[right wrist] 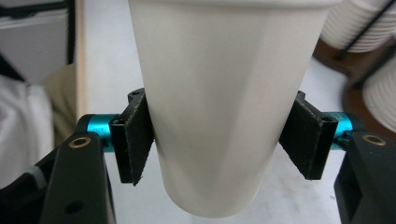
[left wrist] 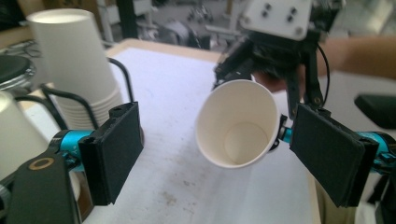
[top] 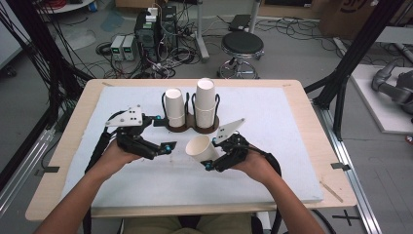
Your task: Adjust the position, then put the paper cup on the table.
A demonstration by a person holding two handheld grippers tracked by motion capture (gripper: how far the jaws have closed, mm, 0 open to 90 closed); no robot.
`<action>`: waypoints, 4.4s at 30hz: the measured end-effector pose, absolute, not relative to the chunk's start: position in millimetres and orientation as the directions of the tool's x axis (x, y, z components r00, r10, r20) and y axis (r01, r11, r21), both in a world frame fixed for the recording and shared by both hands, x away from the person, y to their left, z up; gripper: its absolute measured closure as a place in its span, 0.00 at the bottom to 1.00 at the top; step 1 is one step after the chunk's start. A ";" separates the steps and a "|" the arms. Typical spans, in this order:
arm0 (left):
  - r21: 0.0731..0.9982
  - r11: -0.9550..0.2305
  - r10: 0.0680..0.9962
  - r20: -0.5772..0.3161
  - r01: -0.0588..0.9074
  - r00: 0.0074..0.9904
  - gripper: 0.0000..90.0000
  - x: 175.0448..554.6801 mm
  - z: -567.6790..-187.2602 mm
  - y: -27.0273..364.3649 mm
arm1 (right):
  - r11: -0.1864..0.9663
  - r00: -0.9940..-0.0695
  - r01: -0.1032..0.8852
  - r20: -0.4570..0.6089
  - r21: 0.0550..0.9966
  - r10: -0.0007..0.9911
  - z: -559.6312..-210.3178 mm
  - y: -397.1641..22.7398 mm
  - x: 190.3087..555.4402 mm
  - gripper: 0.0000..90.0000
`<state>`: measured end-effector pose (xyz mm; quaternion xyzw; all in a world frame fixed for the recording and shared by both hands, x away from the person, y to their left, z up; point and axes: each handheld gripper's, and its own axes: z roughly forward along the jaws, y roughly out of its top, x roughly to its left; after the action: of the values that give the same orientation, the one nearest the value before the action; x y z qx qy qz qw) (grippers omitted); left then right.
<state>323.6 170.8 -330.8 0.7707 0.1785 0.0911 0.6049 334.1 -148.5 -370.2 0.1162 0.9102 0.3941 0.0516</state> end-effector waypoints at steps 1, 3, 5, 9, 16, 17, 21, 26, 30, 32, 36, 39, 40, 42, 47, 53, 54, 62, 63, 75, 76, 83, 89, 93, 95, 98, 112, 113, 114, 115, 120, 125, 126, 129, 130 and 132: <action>0.969 -0.181 0.399 -0.084 0.168 0.913 0.19 323.7 -333.5 173.6 | 0.647 -0.966 0.165 -0.011 0.744 0.260 -371.3 -151.5 333.6 0.37; 0.974 -0.154 0.412 -0.091 0.167 0.907 0.19 324.4 -338.3 178.1 | 0.621 -0.959 0.157 -0.033 0.768 0.283 -372.4 -157.0 332.0 0.36; 0.977 -0.126 0.442 -0.100 0.172 0.891 0.19 324.0 -345.0 181.6 | 0.594 -0.952 0.145 -0.053 0.791 0.303 -373.1 -162.2 330.4 0.36; 0.981 -0.097 0.493 -0.099 0.167 0.865 0.19 323.6 -357.4 188.3 | 0.542 -0.930 0.144 -0.074 0.828 0.360 -374.2 -173.7 327.6 0.36; 0.983 -0.049 0.568 -0.118 0.176 0.815 0.20 324.5 -380.7 199.6 | 0.434 -0.875 0.158 -0.078 0.887 0.478 -375.6 -201.7 325.6 0.36; 0.983 -0.048 0.576 -0.117 0.176 0.809 0.19 324.8 -383.7 200.8 | 0.425 -0.867 0.160 -0.079 0.891 0.492 -375.9 -205.5 325.3 0.36; 0.983 -0.058 0.601 -0.103 0.172 0.792 0.20 325.2 -391.8 203.8 | 0.387 -0.833 0.167 -0.080 0.907 0.547 -378.1 -219.8 324.7 0.36; 0.988 -0.068 0.625 -0.069 0.142 0.778 0.20 323.2 -395.2 206.4 | 0.335 -0.789 0.174 -0.073 0.926 0.610 -379.5 -239.3 323.7 0.36; 0.988 -0.089 0.647 -0.040 0.127 0.762 0.20 315.8 -400.1 208.9 | 0.316 -0.760 0.172 -0.078 0.933 0.646 -380.1 -250.5 325.0 0.36; 0.988 -0.094 0.657 -0.030 0.121 0.753 0.20 314.2 -400.9 211.0 | 0.307 -0.744 0.176 -0.078 0.935 0.664 -380.3 -255.7 326.3 0.36; 0.992 -0.066 0.680 -0.038 0.112 0.732 0.20 315.7 -399.4 216.0 | 0.275 -0.718 0.192 -0.056 0.942 0.693 -381.5 -266.2 324.5 0.36; 0.991 -0.062 0.686 -0.043 0.117 0.726 0.20 317.2 -401.2 218.9 | 0.266 -0.704 0.191 -0.057 0.945 0.708 -380.9 -270.0 321.9 0.36; 0.991 -0.064 0.688 -0.044 0.120 0.724 0.20 317.4 -402.1 219.8 | 0.261 -0.701 0.191 -0.054 0.946 0.712 -380.5 -270.9 321.4 0.36; 0.990 -0.063 0.688 -0.049 0.127 0.724 0.20 317.6 -403.0 221.6 | 0.256 -0.694 0.185 -0.059 0.949 0.718 -379.8 -272.1 321.7 0.36; 0.991 -0.049 0.694 -0.055 0.123 0.718 0.20 316.3 -401.4 226.0 | 0.241 -0.685 0.192 -0.046 0.951 0.727 -379.8 -273.4 322.2 0.35; 0.990 -0.048 0.692 -0.061 0.129 0.719 0.20 318.6 -402.4 226.3 | 0.235 -0.686 0.190 -0.042 0.953 0.726 -379.3 -273.0 321.8 0.35; 0.990 -0.047 0.692 -0.061 0.129 0.719 0.20 318.8 -402.6 226.4 | 0.236 -0.685 0.195 -0.040 0.952 0.728 -379.4 -272.5 321.8 0.35; 0.989 -0.056 0.694 -0.062 0.140 0.717 0.21 319.5 -404.6 225.1 | 0.227 -0.673 0.202 -0.033 0.953 0.739 -381.8 -270.4 327.7 0.35; 0.989 -0.053 0.694 -0.065 0.140 0.717 0.21 319.5 -404.8 225.0 | 0.228 -0.669 0.202 -0.036 0.952 0.743 -382.5 -270.0 329.1 0.35; 0.989 -0.060 0.699 -0.057 0.138 0.713 0.21 318.1 -404.4 223.7 | 0.220 -0.568 0.278 -0.025 0.935 0.823 -401.1 -273.2 365.0 0.35; 0.988 -0.061 0.698 -0.059 0.141 0.714 0.21 318.0 -404.7 223.2 | 0.219 -0.555 0.292 -0.021 0.931 0.831 -403.9 -274.1 369.1 0.35; 0.987 -0.066 0.698 -0.061 0.148 0.714 0.21 319.1 -406.7 223.4 | 0.207 -0.477 0.377 -0.002 0.903 0.879 -423.9 -278.5 393.4 0.35; 0.986 -0.073 0.700 -0.055 0.149 0.712 0.21 319.0 -407.5 223.4 | 0.218 -0.451 0.427 -0.002 0.877 0.893 -435.3 -278.2 403.1 0.35; 0.985 -0.078 0.698 -0.055 0.153 0.714 0.21 318.7 -408.1 222.0 | 0.243 -0.453 0.456 -0.012 0.856 0.891 -440.6 -276.1 405.1 0.35; 0.985 -0.082 0.698 -0.050 0.150 0.714 0.21 318.6 -408.3 221.6 | 0.248 -0.454 0.469 -0.009 0.847 0.891 -442.5 -276.3 405.8 0.35; 0.985 -0.080 0.697 -0.055 0.153 0.715 0.21 318.8 -408.7 221.3 | 0.245 -0.454 0.476 -0.003 0.845 0.891 -443.9 -276.4 404.6 0.34; 0.984 -0.084 0.699 -0.055 0.158 0.713 0.21 318.8 -409.0 220.9 | 0.324 -0.491 0.507 -0.041 0.798 0.870 -440.8 -283.7 393.7 0.34; 0.984 -0.085 0.699 -0.055 0.158 0.713 0.21 318.9 -409.3 220.8 | 0.324 -0.492 0.510 -0.039 0.797 0.870 -441.0 -284.8 392.9 0.33; 0.984 -0.085 0.699 -0.055 0.159 0.713 0.21 319.0 -409.4 220.8 | 0.322 -0.491 0.517 -0.033 0.793 0.871 -441.4 -286.0 392.2 0.33; 0.984 -0.084 0.700 -0.055 0.159 0.712 0.21 319.0 -409.4 220.7 | 0.322 -0.491 0.525 -0.028 0.788 0.870 -441.4 -287.2 391.7 0.33; 0.982 -0.086 0.696 -0.061 0.167 0.716 0.21 319.7 -410.5 220.8 | 0.314 -0.485 0.555 -0.006 0.771 0.874 -441.1 -290.3 389.9 0.23; 0.981 -0.084 0.692 -0.071 0.177 0.718 0.21 320.8 -411.3 221.7 | 0.300 -0.480 0.555 0.004 0.776 0.877 -434.2 -296.8 379.6 0.23; 0.980 -0.080 0.690 -0.078 0.183 0.720 0.20 321.0 -411.7 221.5 | 0.295 -0.477 0.555 0.007 0.778 0.879 -432.2 -298.9 375.5 0.23; 0.979 -0.081 0.686 -0.081 0.187 0.723 0.20 321.1 -411.7 221.4 | 0.269 -0.466 0.555 0.027 0.787 0.884 -425.3 -307.2 360.6 0.23; 0.979 -0.076 0.686 -0.085 0.188 0.723 0.19 321.2 -411.6 221.0 | 0.266 -0.472 0.545 0.029 0.795 0.881 -422.5 -310.5 355.4 0.22; 0.979 -0.075 0.684 -0.087 0.189 0.725 0.18 321.4 -411.1 220.7 | 0.253 -0.478 0.525 0.036 0.813 0.878 -416.5 -315.8 345.1 0.22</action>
<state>321.4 220.7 -411.1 0.7042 0.3099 0.2042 0.6053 345.1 -315.8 -416.5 0.4612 0.7603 0.4011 0.2199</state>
